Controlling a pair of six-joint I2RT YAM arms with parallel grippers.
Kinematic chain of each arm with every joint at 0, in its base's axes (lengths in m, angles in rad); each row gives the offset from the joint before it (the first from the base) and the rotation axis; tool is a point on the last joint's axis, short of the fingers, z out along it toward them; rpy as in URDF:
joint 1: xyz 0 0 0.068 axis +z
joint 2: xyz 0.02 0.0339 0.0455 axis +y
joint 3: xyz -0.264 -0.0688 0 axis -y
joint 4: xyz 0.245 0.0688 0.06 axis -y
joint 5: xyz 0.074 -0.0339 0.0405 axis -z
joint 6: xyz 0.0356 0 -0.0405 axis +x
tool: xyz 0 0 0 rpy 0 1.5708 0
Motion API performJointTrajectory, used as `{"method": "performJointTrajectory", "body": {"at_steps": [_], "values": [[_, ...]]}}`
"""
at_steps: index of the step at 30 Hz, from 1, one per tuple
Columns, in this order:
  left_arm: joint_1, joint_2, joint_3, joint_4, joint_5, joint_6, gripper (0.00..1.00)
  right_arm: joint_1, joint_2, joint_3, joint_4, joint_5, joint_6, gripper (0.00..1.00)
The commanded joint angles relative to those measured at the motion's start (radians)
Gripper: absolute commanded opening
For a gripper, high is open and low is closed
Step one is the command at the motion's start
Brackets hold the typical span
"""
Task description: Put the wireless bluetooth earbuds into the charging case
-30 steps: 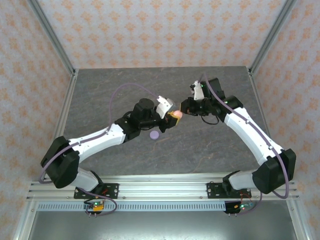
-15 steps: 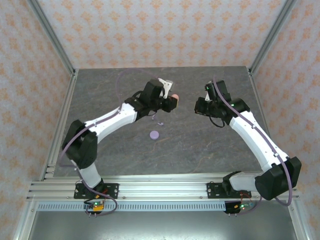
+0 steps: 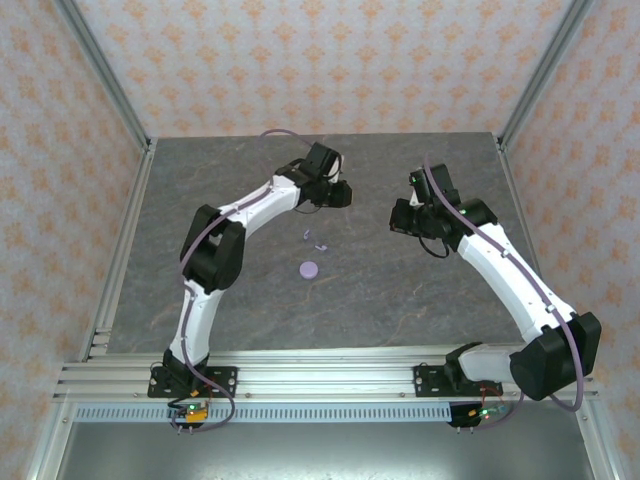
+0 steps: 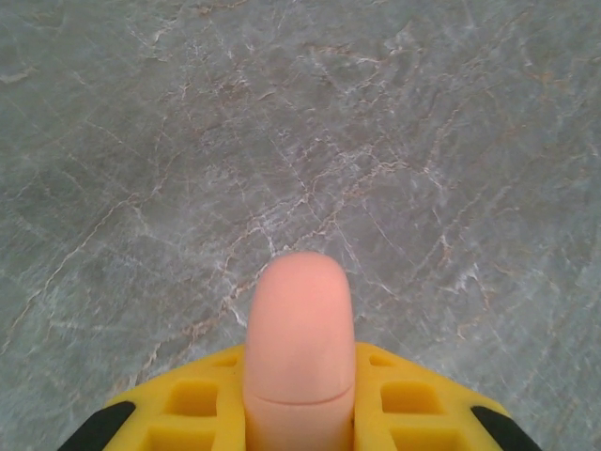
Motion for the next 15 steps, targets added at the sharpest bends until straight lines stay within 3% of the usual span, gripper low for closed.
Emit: {"method": "performJointTrajectory", "body": {"at_steps": [1, 7, 15], "values": [[0.015, 0.054, 0.11, -0.091, 0.039, -0.011, 0.16, -0.003, -0.013, -0.011, -0.028, 0.013, -0.005, 0.13], [0.045, 0.224, 0.306, -0.167, 0.078, -0.003, 0.16, -0.003, -0.003, -0.019, -0.036, 0.03, -0.009, 0.13], [0.062, 0.325, 0.418, -0.217, 0.081, -0.008, 0.16, -0.002, 0.019, -0.02, -0.037, 0.03, -0.008, 0.13]]}}
